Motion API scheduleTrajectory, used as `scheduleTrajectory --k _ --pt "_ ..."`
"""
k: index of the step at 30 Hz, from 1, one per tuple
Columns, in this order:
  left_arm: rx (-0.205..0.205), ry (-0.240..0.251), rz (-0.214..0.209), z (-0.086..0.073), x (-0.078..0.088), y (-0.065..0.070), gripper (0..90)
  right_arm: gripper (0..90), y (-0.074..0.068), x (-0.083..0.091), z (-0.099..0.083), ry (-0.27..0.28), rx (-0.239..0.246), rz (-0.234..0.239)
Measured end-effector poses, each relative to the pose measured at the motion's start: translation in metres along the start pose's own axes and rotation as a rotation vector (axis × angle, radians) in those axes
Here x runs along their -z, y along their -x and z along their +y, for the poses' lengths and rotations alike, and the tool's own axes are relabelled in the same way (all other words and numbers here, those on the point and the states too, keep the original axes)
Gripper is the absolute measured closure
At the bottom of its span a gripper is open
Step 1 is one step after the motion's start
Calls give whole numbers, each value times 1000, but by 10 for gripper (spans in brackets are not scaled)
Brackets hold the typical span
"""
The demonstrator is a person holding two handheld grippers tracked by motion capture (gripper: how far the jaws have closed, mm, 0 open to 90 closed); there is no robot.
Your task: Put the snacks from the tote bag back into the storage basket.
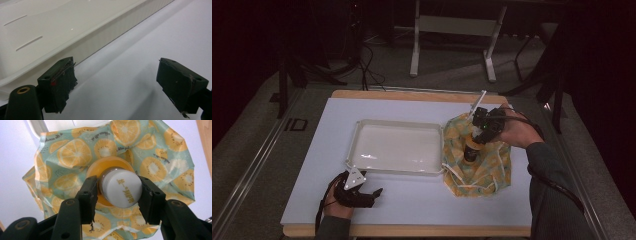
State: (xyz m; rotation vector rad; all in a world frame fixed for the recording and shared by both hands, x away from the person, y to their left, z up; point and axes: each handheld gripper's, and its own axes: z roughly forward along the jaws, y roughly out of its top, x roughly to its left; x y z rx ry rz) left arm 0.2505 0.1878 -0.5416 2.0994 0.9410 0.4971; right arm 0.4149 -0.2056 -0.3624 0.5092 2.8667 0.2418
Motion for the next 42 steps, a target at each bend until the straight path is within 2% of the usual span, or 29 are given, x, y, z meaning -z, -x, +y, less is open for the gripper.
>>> scheduleTrajectory --k 5,14,16,20,23,28,42 --pt "1 1 0 0 0 0 157 530 3 -1 2 -10 0 25" --pt "1 0 1 0 0 0 157 565 5 0 8 -44 -5 37" --pt "1 0 0 0 0 0 157 584 5 2 10 -48 -19 51" --pt "1 0 1 0 0 0 157 586 7 1 12 -72 -47 55" --pt "-1 -1 0 0 0 0 157 588 8 1 13 -78 -52 55" --pt "3 -1 1 0 0 0 157 589 9 1 12 -86 -89 59" --pt "2 0 1 0 0 0 157 590 9 2 11 -92 -126 46"
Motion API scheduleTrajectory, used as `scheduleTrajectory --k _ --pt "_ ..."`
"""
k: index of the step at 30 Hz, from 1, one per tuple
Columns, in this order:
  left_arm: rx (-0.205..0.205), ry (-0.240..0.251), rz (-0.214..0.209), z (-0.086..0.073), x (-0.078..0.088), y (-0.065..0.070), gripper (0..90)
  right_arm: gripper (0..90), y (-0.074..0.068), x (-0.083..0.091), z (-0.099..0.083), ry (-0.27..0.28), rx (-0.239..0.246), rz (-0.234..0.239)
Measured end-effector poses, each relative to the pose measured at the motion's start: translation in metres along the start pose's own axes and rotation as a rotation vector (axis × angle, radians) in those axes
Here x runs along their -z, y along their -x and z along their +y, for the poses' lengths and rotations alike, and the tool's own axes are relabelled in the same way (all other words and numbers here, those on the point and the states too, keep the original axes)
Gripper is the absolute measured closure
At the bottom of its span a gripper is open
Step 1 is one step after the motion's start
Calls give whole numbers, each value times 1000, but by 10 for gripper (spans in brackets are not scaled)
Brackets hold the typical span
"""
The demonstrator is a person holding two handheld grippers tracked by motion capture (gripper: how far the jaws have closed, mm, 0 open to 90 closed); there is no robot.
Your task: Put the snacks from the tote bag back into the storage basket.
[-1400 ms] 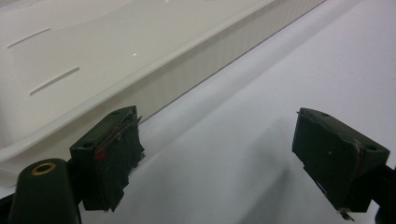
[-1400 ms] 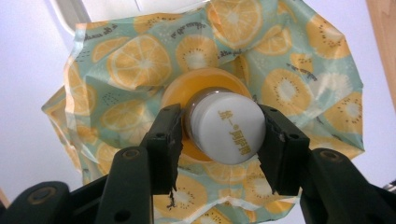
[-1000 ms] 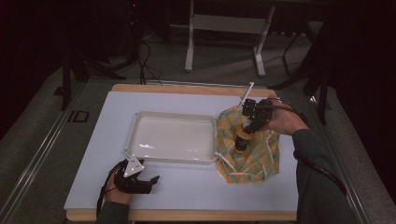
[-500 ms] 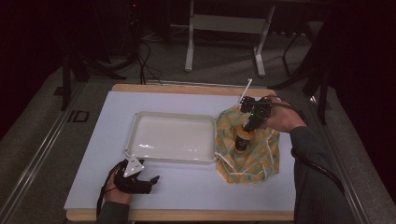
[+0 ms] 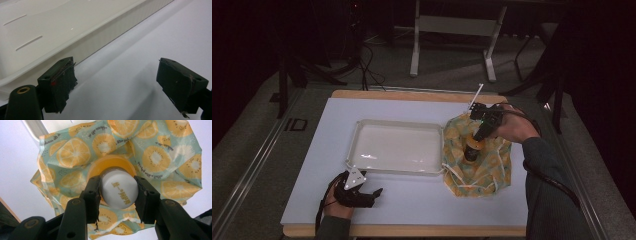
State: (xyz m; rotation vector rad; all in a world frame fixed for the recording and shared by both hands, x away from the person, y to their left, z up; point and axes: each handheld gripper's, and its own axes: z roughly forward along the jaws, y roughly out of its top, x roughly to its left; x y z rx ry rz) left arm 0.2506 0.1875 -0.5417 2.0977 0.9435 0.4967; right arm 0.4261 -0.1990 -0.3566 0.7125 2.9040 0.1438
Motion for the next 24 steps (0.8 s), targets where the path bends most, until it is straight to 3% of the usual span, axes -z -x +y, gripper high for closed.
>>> scheduleTrajectory --k 24 --pt "0 -2 0 0 0 0 157 590 -6 13 5 -23 -32 -22"
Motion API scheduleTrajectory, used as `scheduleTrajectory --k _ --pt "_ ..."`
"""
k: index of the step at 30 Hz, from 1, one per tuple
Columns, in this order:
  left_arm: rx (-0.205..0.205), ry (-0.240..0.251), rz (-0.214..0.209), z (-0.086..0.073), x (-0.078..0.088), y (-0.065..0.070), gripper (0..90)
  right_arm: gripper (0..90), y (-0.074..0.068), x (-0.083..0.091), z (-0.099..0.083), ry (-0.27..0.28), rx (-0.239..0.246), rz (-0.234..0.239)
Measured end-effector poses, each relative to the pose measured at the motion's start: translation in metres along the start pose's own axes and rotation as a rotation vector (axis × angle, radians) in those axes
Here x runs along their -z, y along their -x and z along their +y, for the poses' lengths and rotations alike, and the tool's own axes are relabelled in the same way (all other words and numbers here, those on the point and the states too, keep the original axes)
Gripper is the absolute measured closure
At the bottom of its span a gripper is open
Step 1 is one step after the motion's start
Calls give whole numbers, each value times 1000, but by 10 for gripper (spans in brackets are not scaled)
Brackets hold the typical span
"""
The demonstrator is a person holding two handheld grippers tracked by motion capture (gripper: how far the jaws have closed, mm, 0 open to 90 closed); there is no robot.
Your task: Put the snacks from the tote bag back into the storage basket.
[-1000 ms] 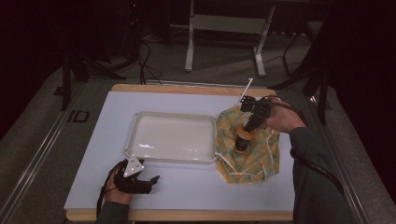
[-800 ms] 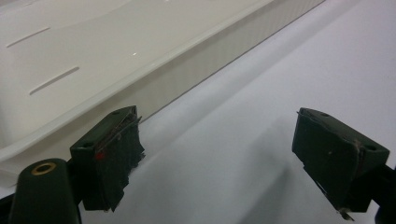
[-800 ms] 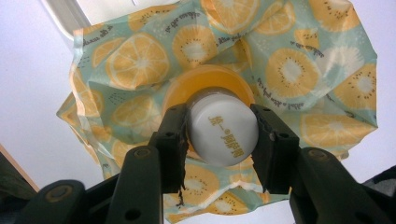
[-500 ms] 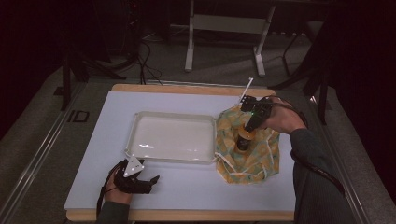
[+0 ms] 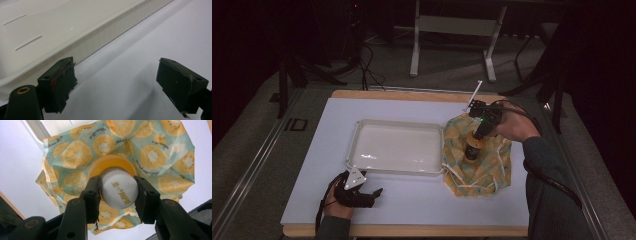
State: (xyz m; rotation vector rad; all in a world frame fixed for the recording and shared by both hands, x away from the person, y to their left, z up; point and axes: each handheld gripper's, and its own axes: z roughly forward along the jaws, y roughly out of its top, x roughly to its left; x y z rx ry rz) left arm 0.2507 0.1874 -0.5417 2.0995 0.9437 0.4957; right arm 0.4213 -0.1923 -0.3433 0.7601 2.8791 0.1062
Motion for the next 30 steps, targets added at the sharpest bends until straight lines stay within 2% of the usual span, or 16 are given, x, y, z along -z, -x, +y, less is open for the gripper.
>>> scheduleTrajectory --k 10,26,30 --pt "-1 1 3 0 0 0 157 590 3 11 -1 9 -13 -3" --pt "-1 5 4 0 1 0 157 590 5 19 2 19 -25 -18" --pt "0 3 2 0 1 0 157 590 7 24 1 38 -29 -32"
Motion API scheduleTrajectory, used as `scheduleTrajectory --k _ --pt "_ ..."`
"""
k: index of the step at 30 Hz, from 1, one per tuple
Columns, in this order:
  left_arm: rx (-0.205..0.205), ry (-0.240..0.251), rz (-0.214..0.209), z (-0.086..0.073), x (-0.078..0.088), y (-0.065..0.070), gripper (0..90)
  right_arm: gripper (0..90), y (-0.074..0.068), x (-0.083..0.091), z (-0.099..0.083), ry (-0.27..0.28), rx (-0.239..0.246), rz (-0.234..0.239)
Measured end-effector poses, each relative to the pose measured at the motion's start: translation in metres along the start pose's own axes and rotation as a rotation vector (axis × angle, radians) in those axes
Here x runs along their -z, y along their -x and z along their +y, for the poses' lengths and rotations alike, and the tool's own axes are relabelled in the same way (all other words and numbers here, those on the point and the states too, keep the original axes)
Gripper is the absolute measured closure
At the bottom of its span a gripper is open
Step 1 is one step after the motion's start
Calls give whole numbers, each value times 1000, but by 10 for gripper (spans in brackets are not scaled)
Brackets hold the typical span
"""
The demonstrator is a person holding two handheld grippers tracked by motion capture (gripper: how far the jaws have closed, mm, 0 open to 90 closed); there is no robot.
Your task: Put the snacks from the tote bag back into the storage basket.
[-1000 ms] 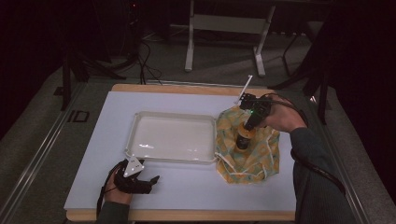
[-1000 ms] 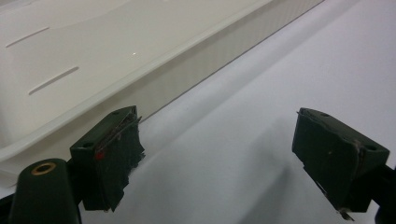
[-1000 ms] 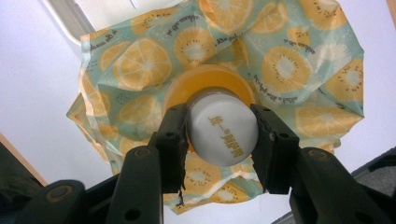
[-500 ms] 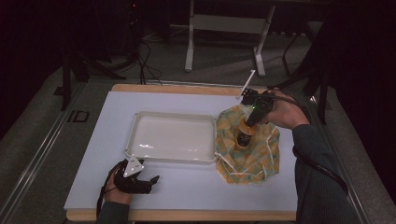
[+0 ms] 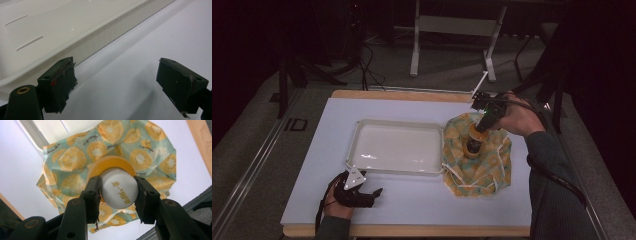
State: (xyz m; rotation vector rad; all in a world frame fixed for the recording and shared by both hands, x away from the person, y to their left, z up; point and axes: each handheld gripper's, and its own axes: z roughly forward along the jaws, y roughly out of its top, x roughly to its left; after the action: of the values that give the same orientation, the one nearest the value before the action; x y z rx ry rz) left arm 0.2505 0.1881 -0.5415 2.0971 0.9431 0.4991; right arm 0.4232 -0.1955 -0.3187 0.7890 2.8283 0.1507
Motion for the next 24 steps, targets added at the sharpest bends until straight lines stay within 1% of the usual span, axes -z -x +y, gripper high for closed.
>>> scheduleTrajectory --k 5,9,24 --pt "2 -1 -1 0 0 0 157 590 1 5 0 7 -5 -5" --pt "1 1 0 0 0 0 157 591 -1 10 1 12 0 -10" --pt "-1 2 0 0 0 0 157 590 0 17 4 31 3 -20"
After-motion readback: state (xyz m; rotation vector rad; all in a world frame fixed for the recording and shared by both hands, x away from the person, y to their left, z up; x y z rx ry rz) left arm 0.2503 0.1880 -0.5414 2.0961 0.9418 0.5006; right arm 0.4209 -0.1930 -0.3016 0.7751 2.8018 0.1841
